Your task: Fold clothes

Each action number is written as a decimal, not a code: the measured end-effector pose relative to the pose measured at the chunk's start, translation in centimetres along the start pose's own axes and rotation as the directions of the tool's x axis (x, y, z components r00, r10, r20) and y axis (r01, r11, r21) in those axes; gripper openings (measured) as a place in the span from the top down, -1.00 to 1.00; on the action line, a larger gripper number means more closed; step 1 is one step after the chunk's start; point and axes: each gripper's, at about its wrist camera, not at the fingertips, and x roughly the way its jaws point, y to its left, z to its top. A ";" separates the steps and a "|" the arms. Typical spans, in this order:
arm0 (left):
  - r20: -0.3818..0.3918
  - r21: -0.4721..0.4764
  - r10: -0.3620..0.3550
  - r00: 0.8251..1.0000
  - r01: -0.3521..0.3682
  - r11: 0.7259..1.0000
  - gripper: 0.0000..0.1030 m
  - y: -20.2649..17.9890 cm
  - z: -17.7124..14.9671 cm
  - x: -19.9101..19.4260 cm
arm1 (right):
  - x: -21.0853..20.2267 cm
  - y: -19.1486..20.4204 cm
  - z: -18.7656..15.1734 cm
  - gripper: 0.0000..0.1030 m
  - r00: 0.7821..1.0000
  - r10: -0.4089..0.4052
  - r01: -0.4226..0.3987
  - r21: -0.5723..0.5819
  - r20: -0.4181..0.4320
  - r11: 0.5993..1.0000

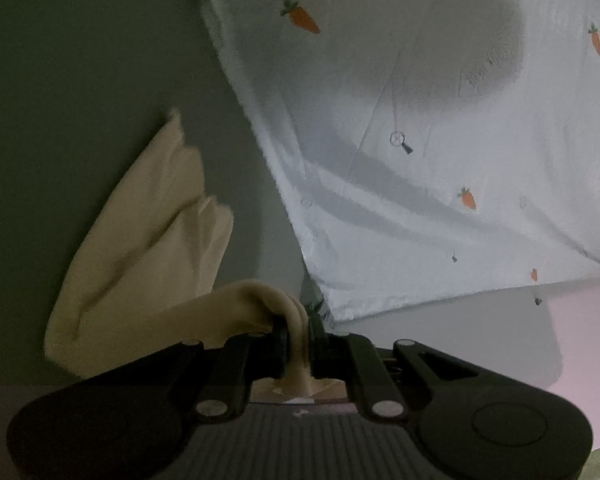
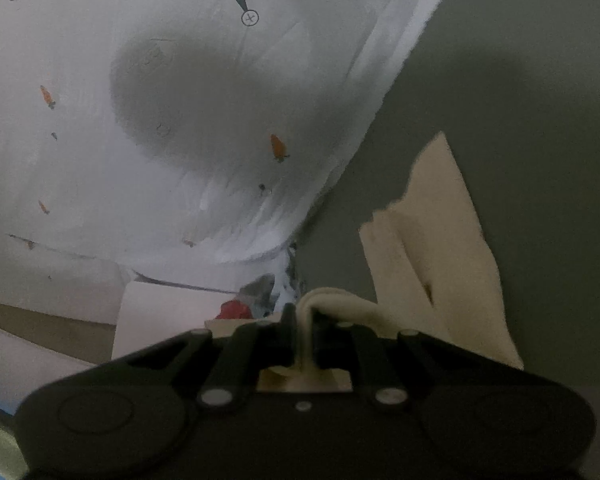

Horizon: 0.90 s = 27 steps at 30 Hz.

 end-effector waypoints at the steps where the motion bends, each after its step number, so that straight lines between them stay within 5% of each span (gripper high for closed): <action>1: 0.004 -0.002 0.001 1.000 -0.001 1.000 0.80 0.0 0.8 0.5 | 0.7 -0.1 0.7 0.84 1.000 -0.005 0.005 -0.006 0.009 1.000; 10: -0.018 0.001 0.111 0.994 -0.111 0.994 0.80 1.6 6.7 5.7 | 6.7 -2.8 5.7 0.83 0.995 -0.097 0.098 0.042 -0.013 0.994; 17: -0.023 -0.018 0.220 0.975 -0.220 0.975 0.76 3.6 10.3 10.2 | 10.0 -6.8 8.3 0.68 0.987 -0.157 0.151 0.185 0.017 0.971; 20: 0.000 0.000 0.268 0.964 -0.268 0.964 0.37 3.4 11.0 10.9 | 11.2 -8.2 8.9 0.43 0.986 -0.163 0.150 0.275 0.027 0.950; 22: 0.037 0.089 0.306 0.951 -0.308 0.947 -0.08 2.1 11.0 10.7 | 11.3 -8.0 9.1 0.17 0.986 -0.157 0.133 0.291 0.062 0.947; 27: 0.136 0.251 0.316 0.939 -0.341 0.906 -0.50 -1.5 10.5 9.2 | 9.6 -5.4 9.4 -0.09 0.977 -0.106 0.067 0.208 0.183 0.976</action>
